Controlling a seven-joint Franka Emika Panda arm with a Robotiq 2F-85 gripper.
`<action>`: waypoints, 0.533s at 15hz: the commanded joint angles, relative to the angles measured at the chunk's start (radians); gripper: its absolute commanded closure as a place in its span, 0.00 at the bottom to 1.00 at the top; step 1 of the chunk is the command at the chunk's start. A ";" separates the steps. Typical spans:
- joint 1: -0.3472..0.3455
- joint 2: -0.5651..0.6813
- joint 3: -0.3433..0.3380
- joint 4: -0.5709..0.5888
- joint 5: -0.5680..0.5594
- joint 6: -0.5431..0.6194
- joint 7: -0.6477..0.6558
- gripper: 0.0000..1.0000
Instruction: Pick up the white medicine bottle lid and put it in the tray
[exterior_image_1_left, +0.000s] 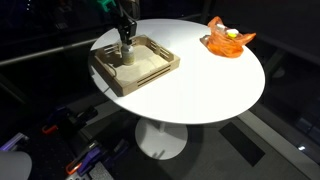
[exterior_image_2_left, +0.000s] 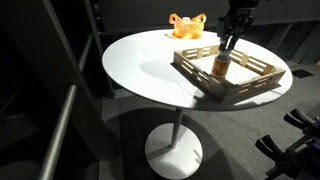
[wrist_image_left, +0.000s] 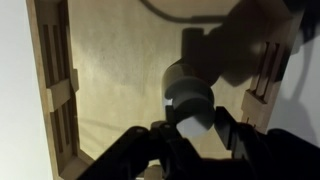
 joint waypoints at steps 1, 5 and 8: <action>0.008 0.004 -0.015 0.025 -0.011 -0.026 0.005 0.81; 0.008 -0.008 -0.018 0.021 0.000 -0.040 0.028 0.81; 0.007 -0.013 -0.018 0.024 0.027 -0.047 0.045 0.81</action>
